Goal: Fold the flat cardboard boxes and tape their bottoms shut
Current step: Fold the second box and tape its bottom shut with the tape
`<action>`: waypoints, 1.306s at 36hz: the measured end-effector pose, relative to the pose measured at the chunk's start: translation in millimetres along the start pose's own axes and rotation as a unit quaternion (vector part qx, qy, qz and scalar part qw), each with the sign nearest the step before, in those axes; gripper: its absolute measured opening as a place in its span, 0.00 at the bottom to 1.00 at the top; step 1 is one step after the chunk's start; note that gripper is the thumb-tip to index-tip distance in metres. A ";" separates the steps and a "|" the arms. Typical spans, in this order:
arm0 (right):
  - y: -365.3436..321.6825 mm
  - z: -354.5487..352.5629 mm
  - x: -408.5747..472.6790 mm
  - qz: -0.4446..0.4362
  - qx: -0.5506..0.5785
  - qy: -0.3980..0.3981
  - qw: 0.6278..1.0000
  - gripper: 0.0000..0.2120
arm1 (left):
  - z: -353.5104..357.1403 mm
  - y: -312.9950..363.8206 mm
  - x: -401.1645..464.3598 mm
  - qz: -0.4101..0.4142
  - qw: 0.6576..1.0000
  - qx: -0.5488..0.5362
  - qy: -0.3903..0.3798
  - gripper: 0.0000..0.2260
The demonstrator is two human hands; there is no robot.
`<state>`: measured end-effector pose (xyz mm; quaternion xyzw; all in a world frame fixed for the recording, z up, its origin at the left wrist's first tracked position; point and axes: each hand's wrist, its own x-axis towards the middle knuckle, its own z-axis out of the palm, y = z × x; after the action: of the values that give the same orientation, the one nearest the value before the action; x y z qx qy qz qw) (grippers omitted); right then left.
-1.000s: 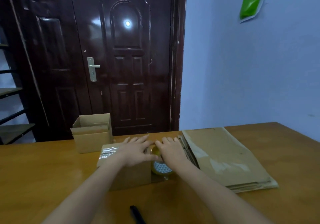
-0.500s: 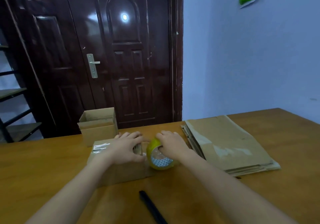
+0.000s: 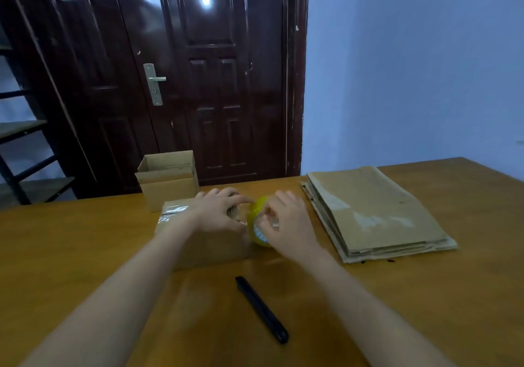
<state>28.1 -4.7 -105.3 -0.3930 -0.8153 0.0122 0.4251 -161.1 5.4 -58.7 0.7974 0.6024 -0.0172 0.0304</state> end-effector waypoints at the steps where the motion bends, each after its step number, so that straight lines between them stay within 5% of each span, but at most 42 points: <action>1: -4.3 0.9 -7.8 0.019 0.018 -0.055 0.998 0.10 | 0.5 -0.7 -0.1 0.003 1.000 0.000 0.000 0.35; 5: -16.3 7.7 -36.8 0.097 0.004 -0.348 0.932 0.17 | 2.2 -3.9 -0.5 0.000 1.000 -0.022 -0.006 0.38; 9: -20.5 8.0 -44.7 0.047 -0.046 -0.422 0.904 0.23 | 2.0 -3.4 0.2 -0.009 0.999 -0.049 -0.002 0.34; 12: -22.1 5.9 -45.4 0.031 -0.039 -0.448 0.893 0.18 | -1.0 -0.4 -2.9 -0.011 0.999 -0.050 -0.009 0.28; 18: -13.2 3.6 -43.1 0.117 0.073 -0.372 0.918 0.11 | -5.2 2.3 -9.2 -0.001 0.994 -0.111 0.003 0.19; 22: -5.0 -0.7 -43.7 0.215 0.307 -0.258 0.890 0.05 | -7.2 6.0 -10.6 0.000 0.992 -0.127 0.010 0.17; 27: -2.8 -1.7 -43.6 0.234 0.376 -0.127 0.887 0.03 | -5.2 2.0 -7.4 0.002 0.998 -0.070 0.001 0.20; 31: -3.0 -0.6 -42.7 0.244 0.372 -0.154 0.882 0.17 | -4.5 2.5 -5.7 -0.008 0.999 -0.043 0.004 0.19; 35: -6.8 -0.7 -44.3 0.225 0.331 -0.162 0.902 0.21 | -2.1 0.4 -6.1 -0.007 0.999 -0.030 0.011 0.19; 41: -6.6 -5.4 -45.3 0.172 0.201 -0.086 0.961 0.09 | -2.1 0.1 -5.3 0.008 0.999 -0.036 0.013 0.20; 47: -12.7 -3.0 -42.1 0.159 0.092 -0.073 0.980 0.10 | -2.5 2.2 -5.3 0.002 1.000 -0.021 0.013 0.19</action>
<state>36.1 -41.8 -127.7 -0.4747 -0.7668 0.1828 0.3916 -160.5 -0.1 -55.8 0.7977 0.6017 0.0053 0.0395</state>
